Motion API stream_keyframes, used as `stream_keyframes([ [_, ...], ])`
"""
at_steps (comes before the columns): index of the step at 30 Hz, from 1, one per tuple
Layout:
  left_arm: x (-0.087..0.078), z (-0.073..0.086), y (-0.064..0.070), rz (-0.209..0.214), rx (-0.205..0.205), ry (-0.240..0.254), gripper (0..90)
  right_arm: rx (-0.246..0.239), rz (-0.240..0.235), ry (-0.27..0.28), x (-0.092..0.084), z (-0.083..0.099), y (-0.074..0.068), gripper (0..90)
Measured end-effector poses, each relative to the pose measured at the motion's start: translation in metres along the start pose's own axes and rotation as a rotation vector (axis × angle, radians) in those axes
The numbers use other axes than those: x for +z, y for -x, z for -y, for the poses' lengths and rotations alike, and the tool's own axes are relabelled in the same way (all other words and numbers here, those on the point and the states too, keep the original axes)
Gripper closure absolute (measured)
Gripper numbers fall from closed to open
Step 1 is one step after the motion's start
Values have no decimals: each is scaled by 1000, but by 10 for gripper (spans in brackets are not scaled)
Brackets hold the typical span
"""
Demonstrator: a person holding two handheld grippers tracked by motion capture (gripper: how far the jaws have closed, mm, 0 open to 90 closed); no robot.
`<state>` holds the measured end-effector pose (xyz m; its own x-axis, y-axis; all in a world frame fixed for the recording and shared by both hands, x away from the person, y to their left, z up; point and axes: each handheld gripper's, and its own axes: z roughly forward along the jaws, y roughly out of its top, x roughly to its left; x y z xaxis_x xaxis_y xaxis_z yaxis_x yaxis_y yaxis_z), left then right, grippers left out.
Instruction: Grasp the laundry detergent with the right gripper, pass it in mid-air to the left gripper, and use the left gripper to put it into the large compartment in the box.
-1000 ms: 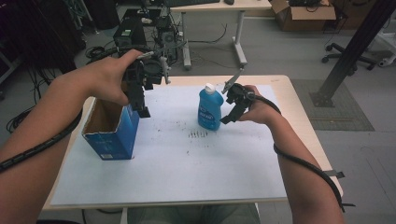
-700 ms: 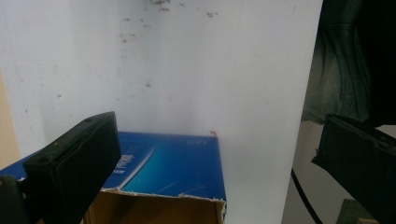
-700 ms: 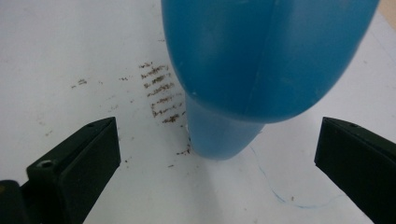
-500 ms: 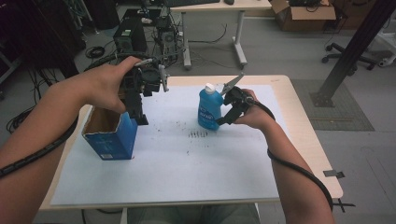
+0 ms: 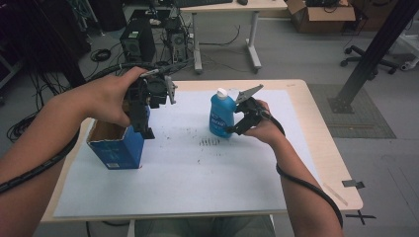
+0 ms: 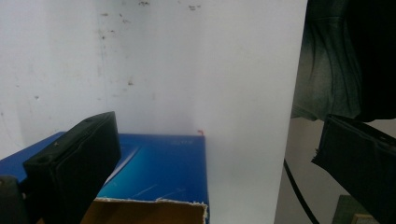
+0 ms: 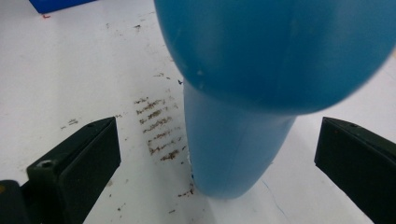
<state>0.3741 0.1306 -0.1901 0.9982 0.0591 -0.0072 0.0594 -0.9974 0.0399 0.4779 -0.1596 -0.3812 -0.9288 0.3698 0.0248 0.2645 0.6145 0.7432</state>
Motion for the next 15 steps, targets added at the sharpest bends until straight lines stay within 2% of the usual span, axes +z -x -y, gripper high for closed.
stream_keyframes([
  [7, 8, 2, 8, 0, 16, 16, 1, 7, 24, 45, 4, 5, -1, 2],
  [9, 12, 1, 10, 0, 23, 21, 2, 22, 26, 58, 4, 8, -1, 2],
  [15, 19, 2, 11, 10, 27, 24, 1, 38, 36, 93, 6, 14, -1, 1],
])
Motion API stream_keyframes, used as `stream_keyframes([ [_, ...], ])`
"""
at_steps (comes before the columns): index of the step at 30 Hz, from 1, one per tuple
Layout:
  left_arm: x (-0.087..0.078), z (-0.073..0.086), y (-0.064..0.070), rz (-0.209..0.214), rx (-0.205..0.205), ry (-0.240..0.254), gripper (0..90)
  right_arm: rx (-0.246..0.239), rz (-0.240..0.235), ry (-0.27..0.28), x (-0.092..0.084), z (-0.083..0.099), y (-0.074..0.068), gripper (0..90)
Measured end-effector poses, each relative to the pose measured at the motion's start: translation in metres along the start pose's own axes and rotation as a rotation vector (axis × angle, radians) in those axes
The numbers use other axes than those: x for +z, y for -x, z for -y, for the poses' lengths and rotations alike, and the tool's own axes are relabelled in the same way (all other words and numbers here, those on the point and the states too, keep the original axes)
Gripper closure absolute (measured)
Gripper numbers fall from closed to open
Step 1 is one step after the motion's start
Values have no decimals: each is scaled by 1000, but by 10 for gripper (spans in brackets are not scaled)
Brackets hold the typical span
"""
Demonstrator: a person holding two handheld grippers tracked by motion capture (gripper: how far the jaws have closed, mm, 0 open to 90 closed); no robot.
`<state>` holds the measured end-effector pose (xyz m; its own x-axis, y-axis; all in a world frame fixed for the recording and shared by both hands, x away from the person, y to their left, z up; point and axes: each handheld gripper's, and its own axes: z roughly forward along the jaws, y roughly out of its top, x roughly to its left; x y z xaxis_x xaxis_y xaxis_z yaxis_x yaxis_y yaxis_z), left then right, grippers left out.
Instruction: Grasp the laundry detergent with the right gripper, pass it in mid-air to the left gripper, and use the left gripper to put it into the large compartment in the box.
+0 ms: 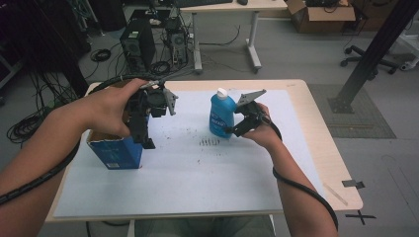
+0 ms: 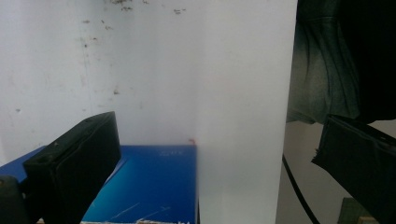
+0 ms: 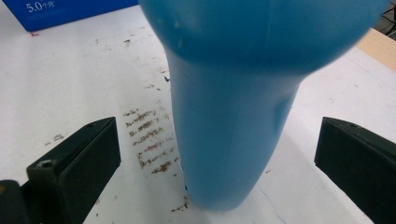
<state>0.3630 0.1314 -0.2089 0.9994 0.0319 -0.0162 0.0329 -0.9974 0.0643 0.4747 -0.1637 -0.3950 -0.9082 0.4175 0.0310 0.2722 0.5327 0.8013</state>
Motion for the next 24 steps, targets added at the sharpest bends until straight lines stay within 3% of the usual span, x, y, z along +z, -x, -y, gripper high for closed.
stream_keyframes([
  [12, 2, 9, 3, -8, -11, -23, 1, 12, 9, 70, 11, 2, -2, 8],
  [24, 0, 19, 8, -17, -22, 1, 1, 59, 47, 142, 21, 10, -2, 13],
])
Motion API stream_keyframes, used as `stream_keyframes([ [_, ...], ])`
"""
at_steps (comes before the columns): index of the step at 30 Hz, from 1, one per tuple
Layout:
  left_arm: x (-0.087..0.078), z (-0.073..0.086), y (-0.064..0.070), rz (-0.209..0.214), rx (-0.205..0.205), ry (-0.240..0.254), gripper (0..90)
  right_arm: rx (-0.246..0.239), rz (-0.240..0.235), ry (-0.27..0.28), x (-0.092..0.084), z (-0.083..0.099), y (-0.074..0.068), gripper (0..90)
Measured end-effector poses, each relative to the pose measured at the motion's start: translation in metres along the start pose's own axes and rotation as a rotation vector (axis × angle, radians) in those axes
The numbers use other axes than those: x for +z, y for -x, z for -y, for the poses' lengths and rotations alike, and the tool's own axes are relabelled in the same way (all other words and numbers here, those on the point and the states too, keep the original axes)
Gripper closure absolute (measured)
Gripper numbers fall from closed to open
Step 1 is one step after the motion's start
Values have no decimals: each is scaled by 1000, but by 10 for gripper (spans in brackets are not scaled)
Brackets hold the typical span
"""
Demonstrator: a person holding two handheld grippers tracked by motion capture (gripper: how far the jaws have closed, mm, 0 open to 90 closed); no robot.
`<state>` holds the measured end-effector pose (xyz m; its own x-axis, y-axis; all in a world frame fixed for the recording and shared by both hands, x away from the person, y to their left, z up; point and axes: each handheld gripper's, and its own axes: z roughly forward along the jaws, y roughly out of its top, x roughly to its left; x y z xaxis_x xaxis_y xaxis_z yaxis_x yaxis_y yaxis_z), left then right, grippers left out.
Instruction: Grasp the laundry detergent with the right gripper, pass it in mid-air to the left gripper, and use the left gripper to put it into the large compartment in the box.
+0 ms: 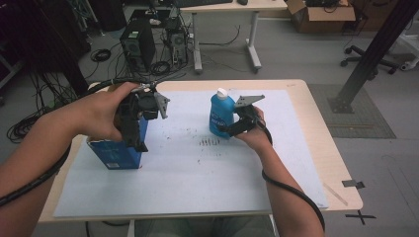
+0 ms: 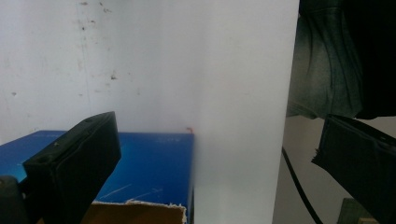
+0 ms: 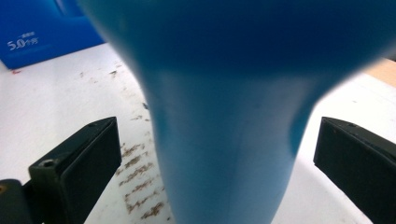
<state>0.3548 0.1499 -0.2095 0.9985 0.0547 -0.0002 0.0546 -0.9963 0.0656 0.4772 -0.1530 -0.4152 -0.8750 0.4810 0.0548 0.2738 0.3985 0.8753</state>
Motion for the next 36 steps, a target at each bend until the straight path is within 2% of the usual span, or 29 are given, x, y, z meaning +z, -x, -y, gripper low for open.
stream_keyframes([
  [7, -1, 5, 0, -5, -4, 6, 1, 19, 13, 42, 1, 3, -2, 36],
  [11, -1, 6, 0, -8, -3, 11, 1, 21, 23, 48, 2, 4, -2, 41],
  [13, -1, 7, 0, -6, -3, 13, 1, 7, 28, 52, 2, 5, -3, 80],
  [22, 0, 6, 2, -6, -3, 6, 1, 12, 56, 68, 3, 7, -5, 124],
  [30, -2, 7, 4, -11, -9, 1, 1, 38, 66, 100, 5, 10, -6, 176],
  [36, -4, 8, 4, -15, -10, 10, 2, 52, 78, 97, 8, 14, -6, 201],
])
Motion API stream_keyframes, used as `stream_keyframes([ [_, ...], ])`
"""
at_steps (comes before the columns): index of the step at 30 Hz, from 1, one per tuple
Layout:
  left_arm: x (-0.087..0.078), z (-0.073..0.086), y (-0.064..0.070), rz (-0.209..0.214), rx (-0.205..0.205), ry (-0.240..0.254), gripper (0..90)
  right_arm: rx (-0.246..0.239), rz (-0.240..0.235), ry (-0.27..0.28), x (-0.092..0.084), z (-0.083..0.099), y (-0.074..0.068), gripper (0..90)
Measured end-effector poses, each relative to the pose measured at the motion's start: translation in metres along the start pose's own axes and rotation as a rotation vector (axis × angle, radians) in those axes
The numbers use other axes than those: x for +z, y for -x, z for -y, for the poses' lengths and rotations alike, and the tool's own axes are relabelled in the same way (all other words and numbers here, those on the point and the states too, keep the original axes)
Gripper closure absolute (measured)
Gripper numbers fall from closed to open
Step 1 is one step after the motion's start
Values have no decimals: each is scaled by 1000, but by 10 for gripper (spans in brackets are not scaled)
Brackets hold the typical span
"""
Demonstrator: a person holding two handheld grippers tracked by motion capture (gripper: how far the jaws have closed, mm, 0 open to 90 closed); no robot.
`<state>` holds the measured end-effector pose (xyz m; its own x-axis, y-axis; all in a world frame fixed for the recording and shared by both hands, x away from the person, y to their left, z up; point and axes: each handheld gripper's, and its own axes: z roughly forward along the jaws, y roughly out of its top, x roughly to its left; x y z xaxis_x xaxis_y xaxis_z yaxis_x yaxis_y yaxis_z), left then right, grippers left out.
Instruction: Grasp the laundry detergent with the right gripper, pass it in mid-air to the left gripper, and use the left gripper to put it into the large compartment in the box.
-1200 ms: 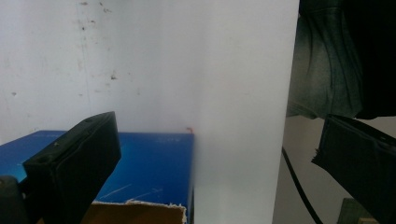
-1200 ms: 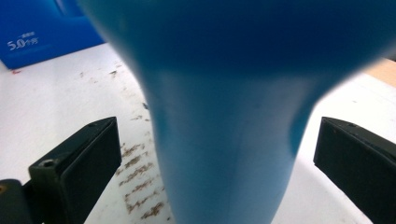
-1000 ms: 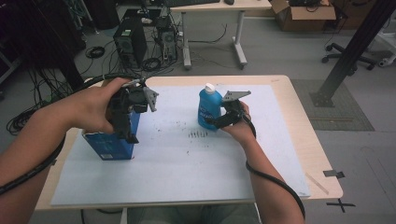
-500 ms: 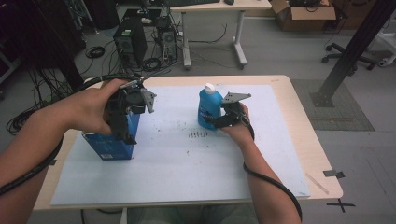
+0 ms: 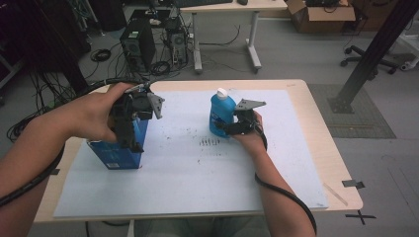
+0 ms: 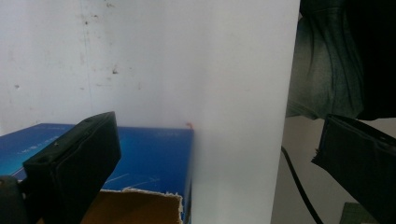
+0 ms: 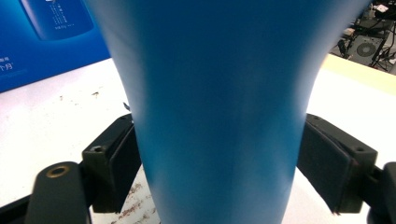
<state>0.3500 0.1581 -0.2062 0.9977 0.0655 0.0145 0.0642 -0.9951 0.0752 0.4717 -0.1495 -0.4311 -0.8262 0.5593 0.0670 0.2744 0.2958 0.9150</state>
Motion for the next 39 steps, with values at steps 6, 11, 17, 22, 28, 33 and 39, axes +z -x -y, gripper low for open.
stream_keyframes([
  [6, 1, 2, -1, 1, -2, 5, 1, 8, 5, 9, 0, 2, 0, 228],
  [11, 2, 2, -1, 5, -4, 5, 2, 9, 7, 18, 1, 2, 0, 264],
  [17, 0, 3, -3, 3, -7, -4, 1, 3, 2, 32, 3, 3, -2, 335],
  [22, -1, 3, -3, 0, -8, -3, 1, 2, -8, 37, 4, 3, -3, 383],
  [28, 1, 3, -3, 1, -8, -5, 1, -12, -7, 43, 3, 4, -4, 419],
  [33, 0, 1, -2, -2, -4, 0, 1, 36, -8, 49, 1, 3, 0, 442],
  [39, -1, 1, -3, 1, -3, -5, 1, 76, -17, 89, -10, 4, 7, 451],
])
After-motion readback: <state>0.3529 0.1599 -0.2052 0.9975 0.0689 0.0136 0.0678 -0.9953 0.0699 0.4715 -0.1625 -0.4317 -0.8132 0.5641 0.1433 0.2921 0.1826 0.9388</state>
